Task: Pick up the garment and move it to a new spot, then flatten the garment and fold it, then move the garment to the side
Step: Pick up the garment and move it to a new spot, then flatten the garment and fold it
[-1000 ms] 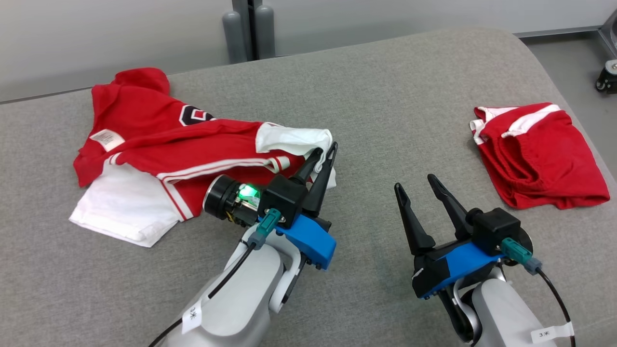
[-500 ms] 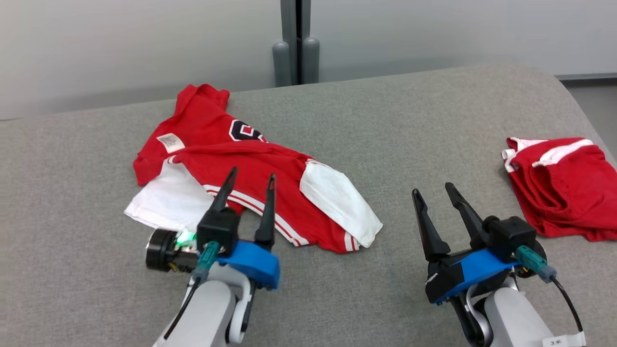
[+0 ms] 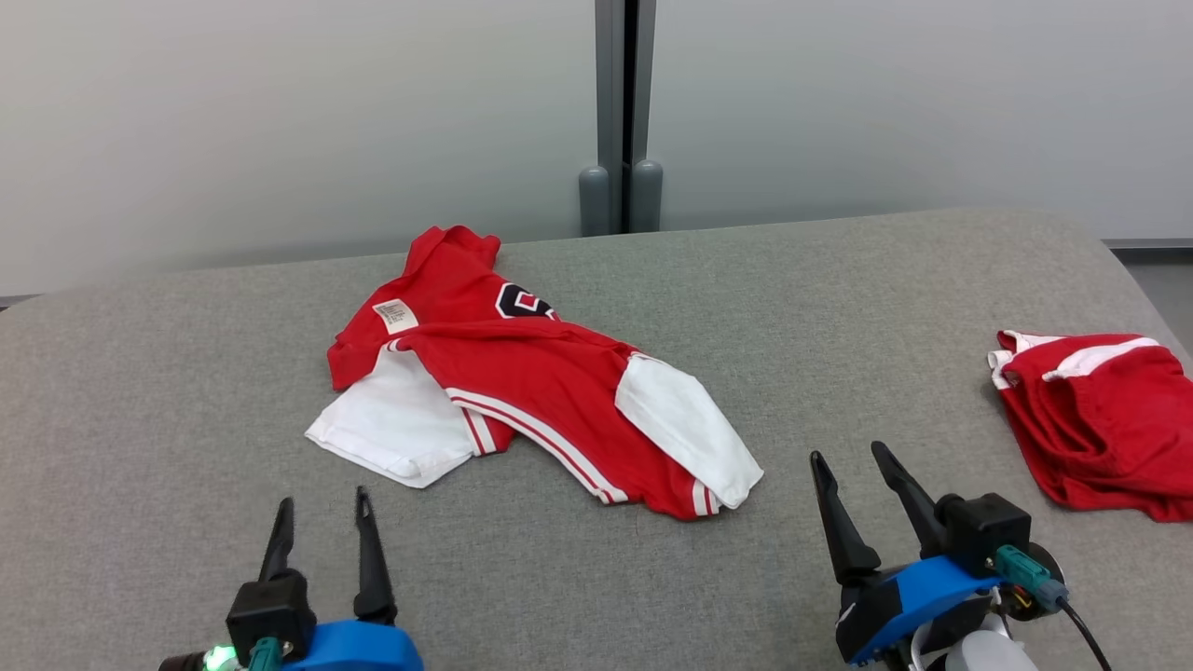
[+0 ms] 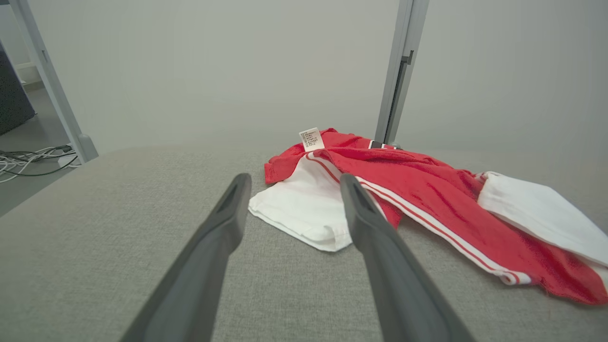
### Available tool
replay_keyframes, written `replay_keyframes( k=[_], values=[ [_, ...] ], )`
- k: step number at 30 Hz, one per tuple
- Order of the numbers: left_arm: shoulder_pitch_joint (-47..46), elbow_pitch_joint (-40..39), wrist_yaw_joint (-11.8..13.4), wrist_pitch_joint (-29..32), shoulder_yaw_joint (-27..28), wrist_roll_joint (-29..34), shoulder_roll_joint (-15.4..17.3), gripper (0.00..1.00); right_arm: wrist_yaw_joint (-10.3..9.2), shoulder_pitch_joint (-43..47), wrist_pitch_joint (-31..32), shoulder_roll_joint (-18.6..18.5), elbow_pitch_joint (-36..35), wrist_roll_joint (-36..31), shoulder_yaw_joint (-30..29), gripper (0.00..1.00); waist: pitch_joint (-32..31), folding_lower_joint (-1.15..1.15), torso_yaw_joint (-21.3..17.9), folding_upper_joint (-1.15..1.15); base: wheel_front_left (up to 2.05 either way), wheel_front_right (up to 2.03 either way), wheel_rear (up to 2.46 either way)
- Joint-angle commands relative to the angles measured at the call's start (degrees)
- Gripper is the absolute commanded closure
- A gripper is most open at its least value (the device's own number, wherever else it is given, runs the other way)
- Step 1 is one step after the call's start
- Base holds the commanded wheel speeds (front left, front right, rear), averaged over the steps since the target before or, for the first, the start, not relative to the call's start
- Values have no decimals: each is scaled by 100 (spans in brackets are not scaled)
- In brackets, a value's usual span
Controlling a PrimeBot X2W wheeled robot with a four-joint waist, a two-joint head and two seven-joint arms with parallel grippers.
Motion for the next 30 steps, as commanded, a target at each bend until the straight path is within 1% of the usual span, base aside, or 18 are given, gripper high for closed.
replay_keyframes(
  k=[1,4,8,14,17,20,25,30],
  values=[
    [75,-54,-18,-15,94,30,-8,0,1,97,-4,-10,32,-29,-15,0,-2,1,17,1,0,0,0],
    [299,-57,-85,-15,307,121,-88,0,1,166,-4,-8,72,-71,-45,0,-14,1,80,1,0,0,0],
    [315,-32,-210,-15,437,216,-145,0,1,184,-4,-10,114,-131,-40,0,30,1,164,1,0,0,0],
    [90,-4,-342,-15,404,305,-213,0,1,-54,-5,-9,287,-410,113,0,248,1,404,1,0,0,0],
    [16,16,-354,-15,296,245,-217,0,1,-164,-3,-9,461,-628,227,0,378,1,563,1,0,0,0],
    [-69,29,-308,-15,202,135,-216,0,1,-311,-4,-13,713,-847,252,0,508,1,720,1,0,0,0],
    [-123,17,-271,-15,80,44,-214,0,1,-490,-4,-12,1164,-1160,84,0,671,1,927,1,0,0,0],
    [-134,-21,-237,-15,39,34,-218,0,1,-526,-4,-12,1326,-1288,-100,0,727,1,970,1,0,0,0]
  ],
)
